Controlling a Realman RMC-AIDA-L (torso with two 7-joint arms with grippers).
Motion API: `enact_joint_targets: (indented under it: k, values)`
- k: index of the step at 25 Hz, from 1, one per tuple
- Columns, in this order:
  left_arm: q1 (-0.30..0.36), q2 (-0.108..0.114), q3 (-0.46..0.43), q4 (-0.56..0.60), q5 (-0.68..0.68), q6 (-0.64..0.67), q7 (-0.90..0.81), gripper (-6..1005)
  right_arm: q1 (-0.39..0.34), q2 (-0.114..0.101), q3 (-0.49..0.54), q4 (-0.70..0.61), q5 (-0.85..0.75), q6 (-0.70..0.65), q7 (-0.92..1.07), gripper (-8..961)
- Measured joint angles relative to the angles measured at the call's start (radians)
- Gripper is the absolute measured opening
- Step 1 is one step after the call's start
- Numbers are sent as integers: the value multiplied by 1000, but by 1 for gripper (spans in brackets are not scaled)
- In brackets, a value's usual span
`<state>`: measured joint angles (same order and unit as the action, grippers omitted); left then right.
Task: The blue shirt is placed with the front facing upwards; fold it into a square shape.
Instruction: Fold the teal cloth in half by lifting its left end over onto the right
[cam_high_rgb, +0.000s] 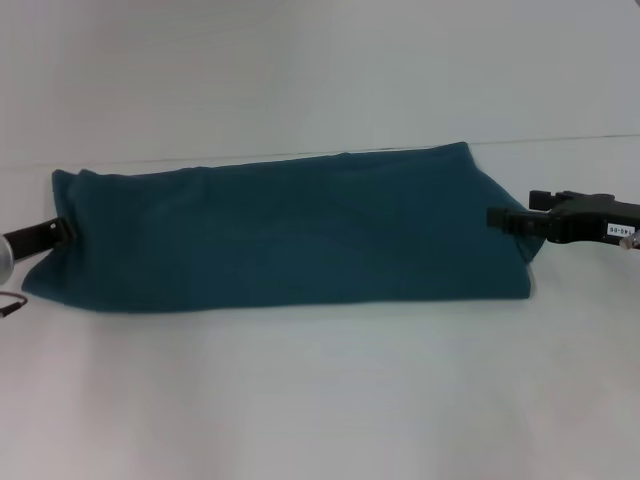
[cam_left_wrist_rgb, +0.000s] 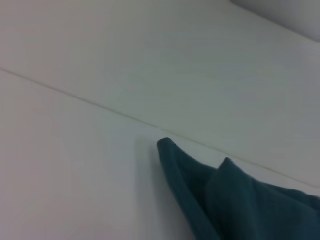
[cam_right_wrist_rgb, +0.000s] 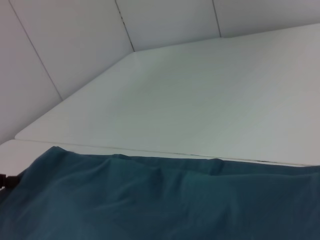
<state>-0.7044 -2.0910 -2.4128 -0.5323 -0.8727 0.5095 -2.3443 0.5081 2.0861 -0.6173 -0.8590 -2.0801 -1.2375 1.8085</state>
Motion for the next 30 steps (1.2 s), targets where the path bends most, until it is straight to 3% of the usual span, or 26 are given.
enact_joint_targets:
  k: [5, 9, 15, 24, 30]
  values:
    - [36, -50, 0, -148, -2, 83, 0, 40, 2, 0, -4, 0, 0, 11, 0, 926]
    - [42, -68, 0, -214, -6, 155, -4, 40, 5, 0, -6, 3, -1, 19, 0, 926]
    - [35, -71, 34, -256, -85, 238, 0, 39, 10, 0, -21, 31, -4, 56, 0, 926]
    - [46, -72, 97, -326, -179, 305, 2, 40, 53, 0, -138, 87, -3, 167, -10, 926]
    - [57, -72, 130, -347, -189, 295, 1, 40, 83, 4, -158, 107, 1, 188, -12, 926]
